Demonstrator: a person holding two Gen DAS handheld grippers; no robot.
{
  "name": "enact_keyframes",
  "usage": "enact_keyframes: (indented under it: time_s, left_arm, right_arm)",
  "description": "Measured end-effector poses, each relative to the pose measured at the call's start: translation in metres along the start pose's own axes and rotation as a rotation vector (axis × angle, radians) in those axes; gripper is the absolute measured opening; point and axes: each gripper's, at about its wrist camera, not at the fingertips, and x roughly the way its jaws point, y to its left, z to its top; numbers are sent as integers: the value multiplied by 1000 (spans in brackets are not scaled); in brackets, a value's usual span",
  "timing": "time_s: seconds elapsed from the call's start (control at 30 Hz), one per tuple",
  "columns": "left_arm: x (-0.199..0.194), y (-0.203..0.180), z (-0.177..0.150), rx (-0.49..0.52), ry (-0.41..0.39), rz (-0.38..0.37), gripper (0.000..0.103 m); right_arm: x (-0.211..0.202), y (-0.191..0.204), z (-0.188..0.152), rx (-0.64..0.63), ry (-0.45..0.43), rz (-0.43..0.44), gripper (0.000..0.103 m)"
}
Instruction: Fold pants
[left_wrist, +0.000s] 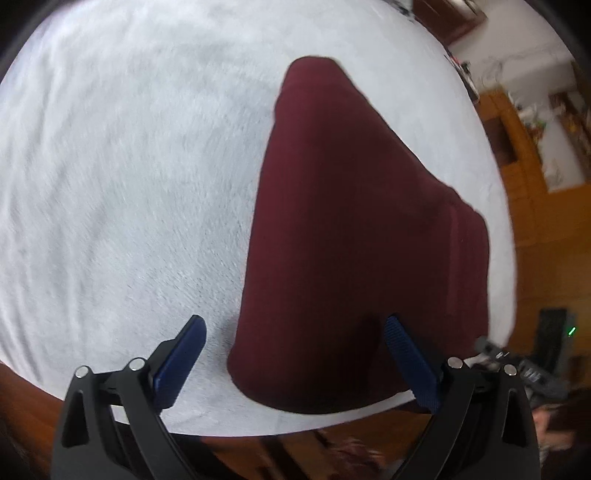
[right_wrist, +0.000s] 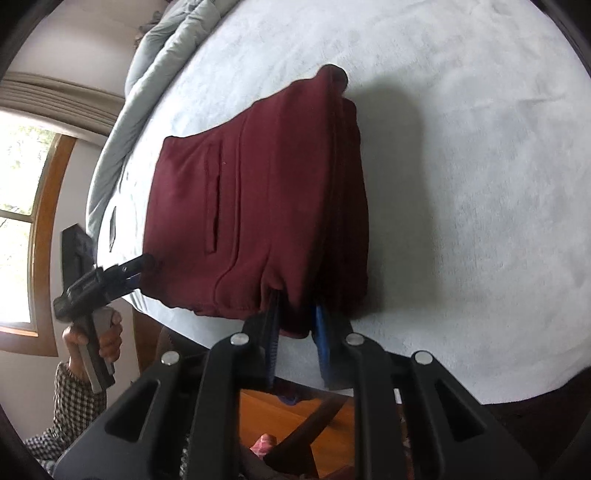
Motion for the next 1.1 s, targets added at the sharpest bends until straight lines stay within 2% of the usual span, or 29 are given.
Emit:
enact_keyframes:
  time_s: [0.13,0.17,0.2,0.3,0.37,0.53,0.67,0.8,0.87,0.9,0.93,0.97,1.0,1.03,1.1]
  left_arm:
    - [16,10,13,-53,43,-66,95]
    - [18,12,14,-62,44,-85,80]
    - [19,9,15,-61,45,-117,70]
    - [17,-7,19,-13,43,-61,57]
    - [7,-11,16,8,19,-66,44]
    - [-13,-9,10,-6,-38,-106,35]
    - [20,0,-2,17,-22,-54,37]
    - [16,-6,-4,47,-53,-55,43]
    - [10,-13,-4,76,-56,-21,54]
    - [7,-18,-1,96,-58,14,57]
    - [3,-24,0,123,-62,51,63]
    - [-2,-29,-2,149,-65,82,78]
    - [-4,-36,-1,166,-71,105,84]
    - [-5,-41,1,190,-79,129,88]
    - [-4,-50,6,230,-75,159,89]
  right_arm:
    - [0,2,0,-9,0,-9,17]
    - [0,1,-1,-6,-1,-5,18]
    - [-1,0,-2,-1,-1,1,18]
    - [-9,-6,-1,10,-5,27,19]
    - [-14,-2,0,-4,-9,26,19]
    - [-15,15,2,-52,-1,0,19]
    - [12,4,1,-22,76,-55,19]
    - [11,3,-1,-41,68,-46,21]
    - [3,4,1,-52,62,-19,25]
    - [-2,2,2,-52,53,-2,32]
    - [-7,2,4,-49,46,8,37]
    - [-13,3,5,-54,27,-5,44]
    - [-19,3,7,-64,6,-30,46]
    - [-25,4,10,-78,-16,-51,46]
    - [-32,5,16,-87,-45,-51,46]
